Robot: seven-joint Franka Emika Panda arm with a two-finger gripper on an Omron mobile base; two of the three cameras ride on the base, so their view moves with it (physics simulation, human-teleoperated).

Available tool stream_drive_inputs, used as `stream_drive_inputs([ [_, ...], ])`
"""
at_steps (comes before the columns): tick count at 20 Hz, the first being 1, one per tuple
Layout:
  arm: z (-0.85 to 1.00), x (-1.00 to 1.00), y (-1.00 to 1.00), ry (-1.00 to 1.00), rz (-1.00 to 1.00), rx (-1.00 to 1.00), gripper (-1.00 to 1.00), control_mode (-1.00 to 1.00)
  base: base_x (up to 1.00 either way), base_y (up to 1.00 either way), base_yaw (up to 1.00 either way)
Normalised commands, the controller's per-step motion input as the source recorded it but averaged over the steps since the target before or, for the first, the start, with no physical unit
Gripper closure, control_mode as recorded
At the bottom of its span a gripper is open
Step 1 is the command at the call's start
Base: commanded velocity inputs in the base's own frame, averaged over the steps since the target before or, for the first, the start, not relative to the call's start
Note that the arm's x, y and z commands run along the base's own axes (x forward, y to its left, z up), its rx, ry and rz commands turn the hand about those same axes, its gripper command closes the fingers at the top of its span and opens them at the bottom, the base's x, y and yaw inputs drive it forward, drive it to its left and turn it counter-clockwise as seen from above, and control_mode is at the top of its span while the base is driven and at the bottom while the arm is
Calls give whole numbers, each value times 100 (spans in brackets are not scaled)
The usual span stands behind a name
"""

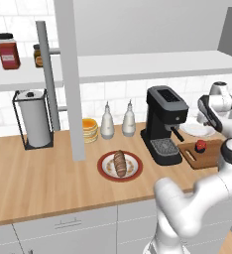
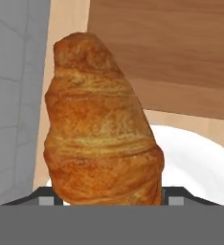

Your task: From the different types of pastries on the counter, select a croissant and place it on the cutting board. Then retrieve a jar of jam from the cabinet and place it alongside the croissant on the cutting board.

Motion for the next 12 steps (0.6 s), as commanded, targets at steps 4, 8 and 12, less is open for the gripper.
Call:
stream_drive_inputs([
  [4, 0, -97, 0, -4, -25, 0, 100, -100, 0, 0, 0],
  [8, -6, -82, 1, -7, -25, 0, 100, -100, 0, 0, 0],
  [12, -30, -36, 42, -3, -21, 0, 100, -100, 0, 0, 0],
])
